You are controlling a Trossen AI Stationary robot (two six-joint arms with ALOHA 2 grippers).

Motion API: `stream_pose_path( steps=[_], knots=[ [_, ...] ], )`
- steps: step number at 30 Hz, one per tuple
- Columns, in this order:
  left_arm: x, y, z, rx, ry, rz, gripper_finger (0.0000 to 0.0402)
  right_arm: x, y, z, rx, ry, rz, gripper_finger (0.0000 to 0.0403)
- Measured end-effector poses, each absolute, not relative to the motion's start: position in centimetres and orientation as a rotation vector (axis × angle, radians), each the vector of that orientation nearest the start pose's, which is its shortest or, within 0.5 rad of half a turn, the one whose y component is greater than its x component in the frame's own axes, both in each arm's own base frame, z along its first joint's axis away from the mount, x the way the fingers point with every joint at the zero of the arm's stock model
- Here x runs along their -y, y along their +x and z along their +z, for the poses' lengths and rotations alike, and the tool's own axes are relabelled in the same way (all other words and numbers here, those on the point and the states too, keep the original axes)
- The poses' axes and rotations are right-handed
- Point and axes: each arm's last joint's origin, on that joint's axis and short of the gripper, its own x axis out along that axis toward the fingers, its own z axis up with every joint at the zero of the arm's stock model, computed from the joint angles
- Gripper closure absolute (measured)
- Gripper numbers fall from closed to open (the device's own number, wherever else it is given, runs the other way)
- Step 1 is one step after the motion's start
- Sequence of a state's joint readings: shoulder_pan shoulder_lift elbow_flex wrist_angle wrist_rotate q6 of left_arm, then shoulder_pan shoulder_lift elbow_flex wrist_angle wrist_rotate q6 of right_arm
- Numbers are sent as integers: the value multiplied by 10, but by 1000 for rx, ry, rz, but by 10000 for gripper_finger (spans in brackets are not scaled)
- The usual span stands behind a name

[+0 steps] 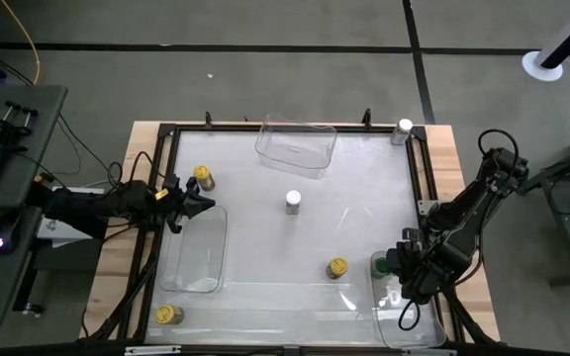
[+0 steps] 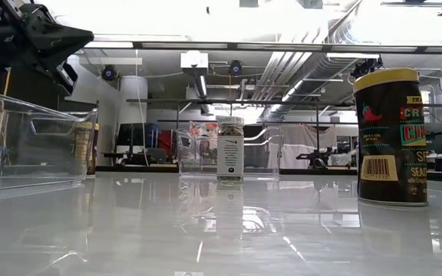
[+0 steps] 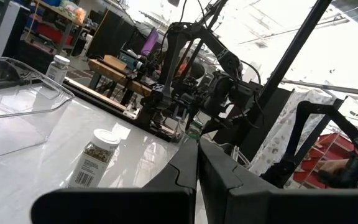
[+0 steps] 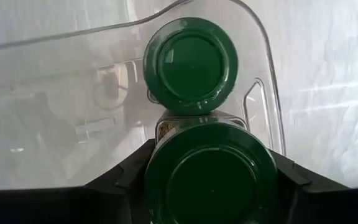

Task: Sort spices by type
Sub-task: Put the green seasoning bottle into the right transparent bin

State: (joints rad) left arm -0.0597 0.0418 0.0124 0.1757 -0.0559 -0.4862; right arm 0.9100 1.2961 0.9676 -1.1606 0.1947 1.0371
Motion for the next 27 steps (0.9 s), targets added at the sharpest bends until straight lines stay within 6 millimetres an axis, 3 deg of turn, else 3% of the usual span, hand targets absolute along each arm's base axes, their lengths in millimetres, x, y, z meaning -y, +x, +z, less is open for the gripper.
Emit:
stream_pose_path(
  steps=[7, 20, 27],
  knots=[
    [4, 98, 181, 143, -494, -39, 401, -160, 131, 239, -1355, 113, -186, 149],
    [4, 98, 181, 142, -494, -39, 401, -159, 131, 241, -1354, 74, -167, 141],
    [4, 98, 182, 143, -494, -39, 401, -158, 133, 277, -1292, 40, -196, 149]
  ],
)
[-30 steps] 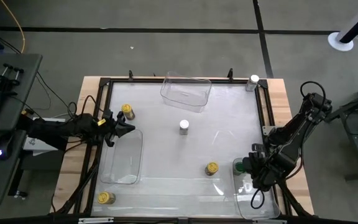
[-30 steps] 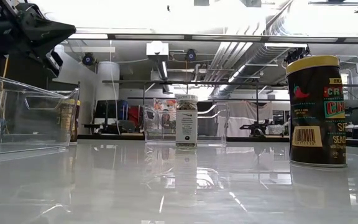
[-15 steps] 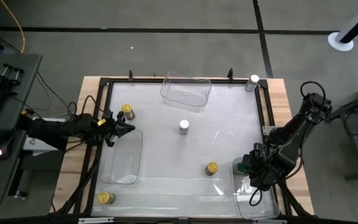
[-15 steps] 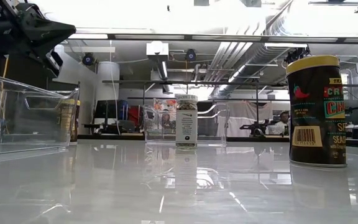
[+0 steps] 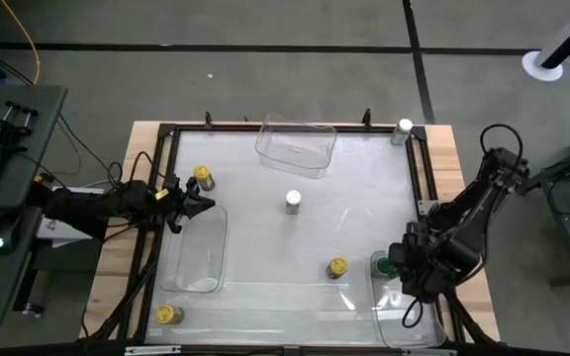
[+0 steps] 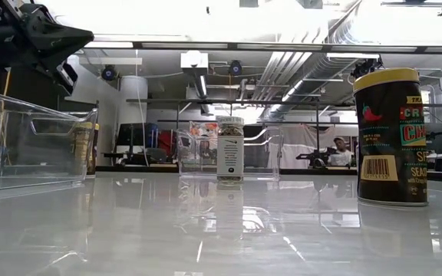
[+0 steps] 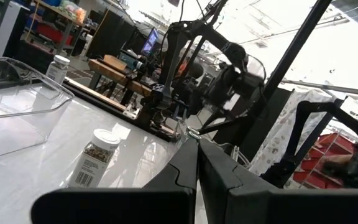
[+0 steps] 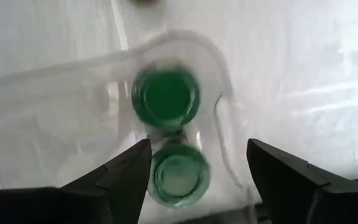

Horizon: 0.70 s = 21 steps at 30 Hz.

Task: Sort spices by type
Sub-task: Put the green seasoning bottle into the right transparent bin

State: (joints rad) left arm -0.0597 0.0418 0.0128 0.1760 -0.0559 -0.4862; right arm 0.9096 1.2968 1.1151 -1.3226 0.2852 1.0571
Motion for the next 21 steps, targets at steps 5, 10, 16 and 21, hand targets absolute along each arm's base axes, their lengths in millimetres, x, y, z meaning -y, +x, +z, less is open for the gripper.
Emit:
stream_pose_path(
  steps=[5, 10, 16, 21],
  knots=[
    [4, 98, 181, 143, -494, -39, 401, -164, 139, 296, -1217, 146, -178, 219],
    [4, 98, 181, 142, -494, -40, 401, -184, 134, 279, -1390, 323, -58, 373],
    [4, 98, 182, 142, -494, -39, 401, -200, 124, 236, -1537, 284, -148, 396],
    [4, 98, 181, 143, -494, -39, 401, -197, 122, 214, -1575, 235, -211, 399]
  ],
)
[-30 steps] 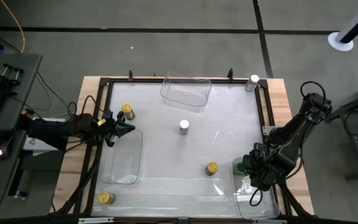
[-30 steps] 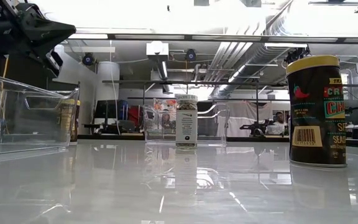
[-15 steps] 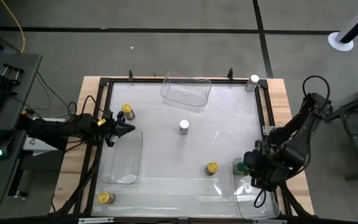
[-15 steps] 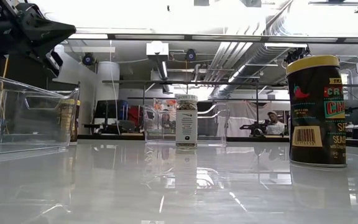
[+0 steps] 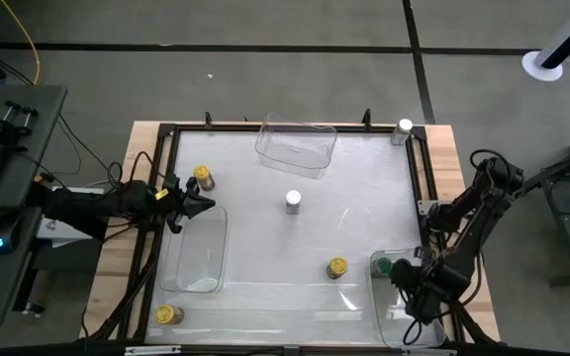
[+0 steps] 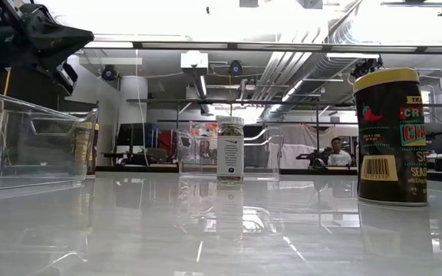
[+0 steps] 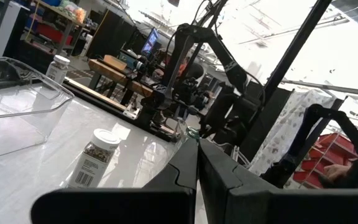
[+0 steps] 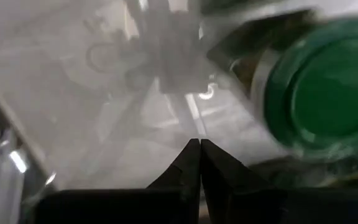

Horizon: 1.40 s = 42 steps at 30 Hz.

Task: Sort spices by type
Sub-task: Put the green seasoning bottle into the right transparent bin, then adjust the left green seasoning bottle in the right transparent bin

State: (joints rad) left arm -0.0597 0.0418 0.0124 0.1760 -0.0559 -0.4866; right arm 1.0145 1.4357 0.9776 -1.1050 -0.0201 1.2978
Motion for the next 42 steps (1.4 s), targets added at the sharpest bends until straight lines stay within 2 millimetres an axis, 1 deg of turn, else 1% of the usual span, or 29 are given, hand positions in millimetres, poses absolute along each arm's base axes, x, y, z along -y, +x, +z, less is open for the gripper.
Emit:
stream_pose_path(
  steps=[5, 9, 14, 21, 24, 26, 28, 30, 31, 37, 42],
  knots=[
    [4, 98, 182, 143, -494, -39, 401, -192, 120, 211, -1543, 185, -264, 402],
    [4, 98, 181, 143, -494, -39, 401, -191, 122, 212, -1482, 164, -278, 402],
    [4, 98, 181, 142, -494, -39, 401, -191, 125, 212, -1458, 175, -281, 402],
    [4, 98, 181, 142, -494, -39, 401, -196, 130, 212, -1429, 208, -210, 402],
    [4, 98, 182, 143, -494, -39, 401, -200, 132, 216, -1428, 241, -178, 403],
    [4, 98, 181, 142, -494, -39, 401, -205, 136, 220, -1384, 261, -140, 403],
    [4, 98, 181, 143, -494, -39, 401, -208, 141, 223, -1293, 266, -123, 403],
    [4, 98, 181, 142, -494, -39, 401, -208, 147, 225, -1207, 278, -134, 403],
    [4, 98, 181, 143, -494, -39, 401, -207, 150, 225, -1190, 285, -148, 403],
    [4, 98, 181, 142, -494, -39, 401, -199, 158, 217, -1219, 242, -232, 403],
    [4, 98, 181, 142, -494, -39, 401, -200, 164, 206, -1284, 205, -234, 403]
  ],
)
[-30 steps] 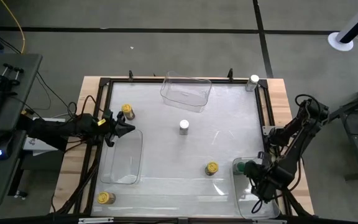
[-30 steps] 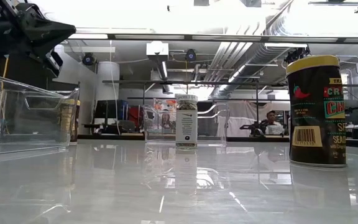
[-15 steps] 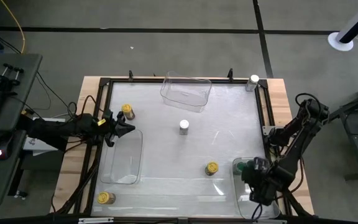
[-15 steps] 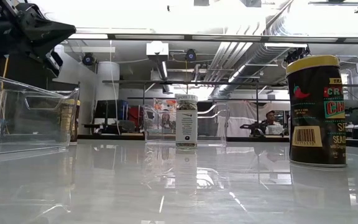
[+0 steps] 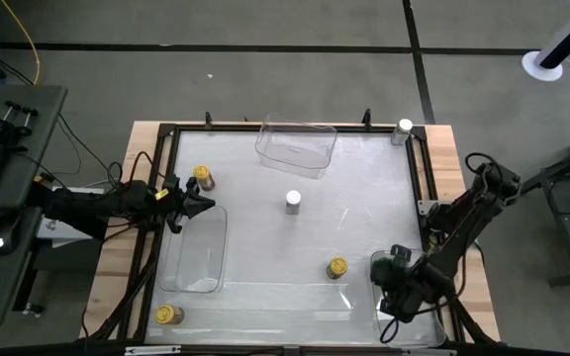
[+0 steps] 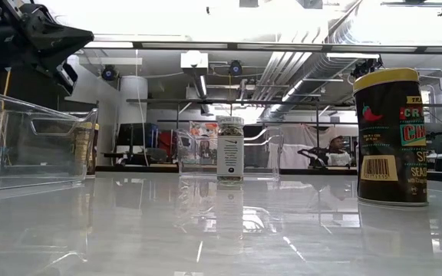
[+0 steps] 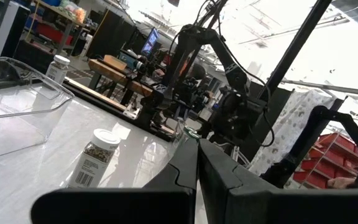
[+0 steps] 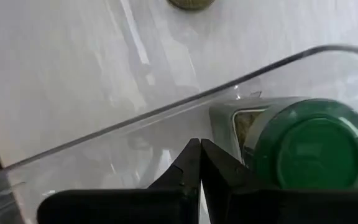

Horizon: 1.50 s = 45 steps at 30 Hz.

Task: Sort spices by type
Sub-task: Adjust the left green seasoning bottle in the right transparent bin, then put the bottom white seasoning bottle into the top transparent bin

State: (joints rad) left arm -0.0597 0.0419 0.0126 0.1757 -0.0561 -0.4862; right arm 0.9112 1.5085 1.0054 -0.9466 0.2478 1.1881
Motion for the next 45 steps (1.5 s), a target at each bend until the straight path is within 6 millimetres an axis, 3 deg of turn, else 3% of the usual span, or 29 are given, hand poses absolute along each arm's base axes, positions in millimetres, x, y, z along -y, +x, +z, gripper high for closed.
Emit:
stream_pose_path(
  steps=[16, 24, 28, 39, 41, 45],
  knots=[
    [4, 98, 181, 143, -494, -39, 401, -194, 160, 201, -1352, 145, -329, 403],
    [4, 98, 182, 143, -494, -39, 401, -209, 169, 232, -1311, 128, -186, 403],
    [4, 98, 181, 142, -494, -40, 401, -211, 162, 243, -1355, 125, -210, 403],
    [4, 98, 182, 143, -494, -39, 401, -204, 145, 224, -1485, 163, -341, 403],
    [4, 98, 181, 142, -494, -39, 401, -206, 151, 233, -1458, 158, -289, 403],
    [4, 98, 182, 143, -494, -39, 401, -206, 163, 273, -1259, 88, -242, 403]
  ],
)
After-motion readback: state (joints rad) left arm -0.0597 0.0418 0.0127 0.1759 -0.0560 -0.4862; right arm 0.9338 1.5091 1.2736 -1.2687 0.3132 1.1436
